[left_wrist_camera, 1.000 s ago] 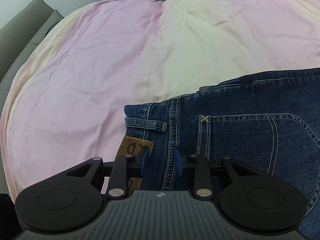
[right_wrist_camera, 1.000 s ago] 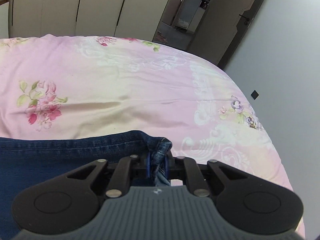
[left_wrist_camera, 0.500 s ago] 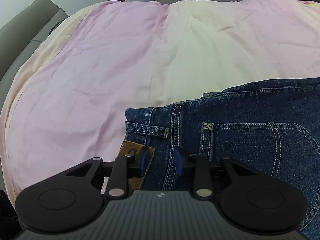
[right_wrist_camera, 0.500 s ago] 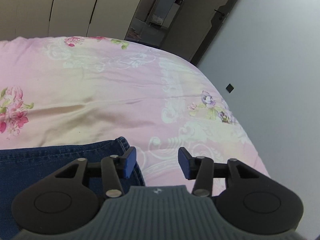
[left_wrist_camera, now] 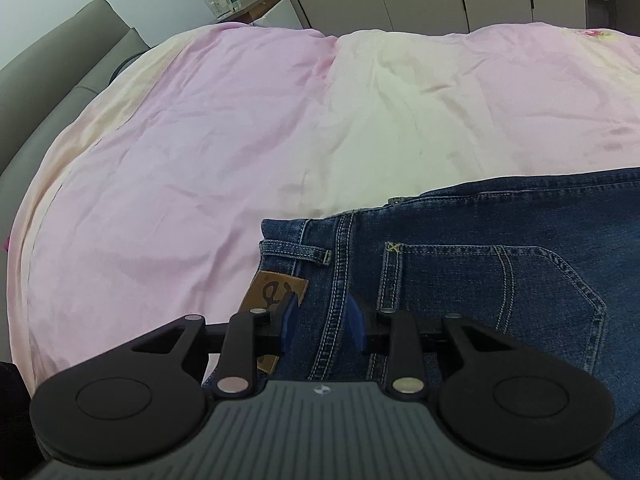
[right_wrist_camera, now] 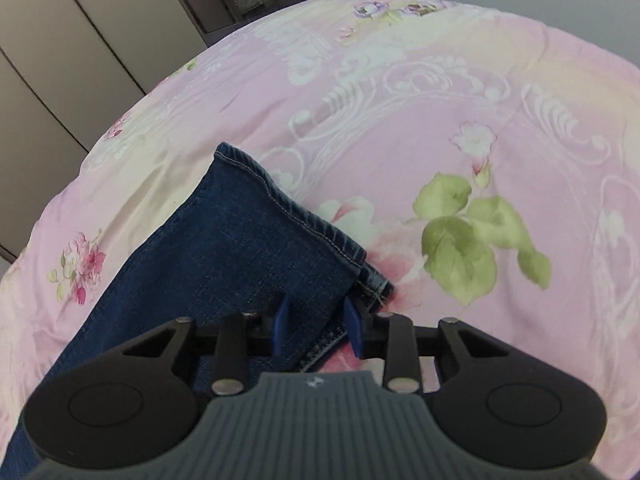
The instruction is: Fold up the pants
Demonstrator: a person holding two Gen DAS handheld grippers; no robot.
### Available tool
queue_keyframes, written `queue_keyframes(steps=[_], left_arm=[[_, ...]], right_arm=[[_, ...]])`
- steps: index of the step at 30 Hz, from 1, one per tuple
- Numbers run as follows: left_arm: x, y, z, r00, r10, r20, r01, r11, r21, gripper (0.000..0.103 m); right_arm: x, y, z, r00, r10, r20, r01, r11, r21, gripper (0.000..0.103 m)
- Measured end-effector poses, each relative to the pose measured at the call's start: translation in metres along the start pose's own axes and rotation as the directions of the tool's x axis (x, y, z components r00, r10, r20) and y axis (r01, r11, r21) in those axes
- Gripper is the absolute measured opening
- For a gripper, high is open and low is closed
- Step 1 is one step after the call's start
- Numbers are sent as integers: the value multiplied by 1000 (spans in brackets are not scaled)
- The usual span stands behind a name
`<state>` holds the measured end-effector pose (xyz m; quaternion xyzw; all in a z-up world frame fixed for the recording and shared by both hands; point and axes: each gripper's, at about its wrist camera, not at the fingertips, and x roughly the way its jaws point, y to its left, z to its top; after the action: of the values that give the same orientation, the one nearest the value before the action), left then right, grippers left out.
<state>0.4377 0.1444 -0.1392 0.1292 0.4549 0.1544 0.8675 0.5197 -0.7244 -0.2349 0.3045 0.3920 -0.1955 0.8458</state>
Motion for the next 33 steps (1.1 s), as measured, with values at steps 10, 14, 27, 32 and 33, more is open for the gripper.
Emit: queue_keyframes(steps=[10, 14, 27, 32, 33], left_arm=[[-25, -4, 5, 982, -176, 64, 176, 984, 6, 36], [-29, -15, 12, 963, -254, 89, 248, 966, 73, 41], [32, -81, 26, 928, -371, 43, 361, 920, 150, 43], [68, -80, 35, 928, -370, 38, 368, 929, 43, 38], [73, -80, 39, 928, -372, 34, 371, 928, 31, 37]], right_arm=[[-23, 47, 4, 972, -208, 111, 230, 941, -249, 7], [-42, 76, -17, 989, -123, 82, 144, 924, -355, 7], [-41, 278, -172, 954, 197, -225, -298, 696, -653, 23], [1, 324, -199, 971, 136, -199, -238, 673, -701, 26], [10, 329, -198, 973, 126, -191, -225, 681, -697, 26]])
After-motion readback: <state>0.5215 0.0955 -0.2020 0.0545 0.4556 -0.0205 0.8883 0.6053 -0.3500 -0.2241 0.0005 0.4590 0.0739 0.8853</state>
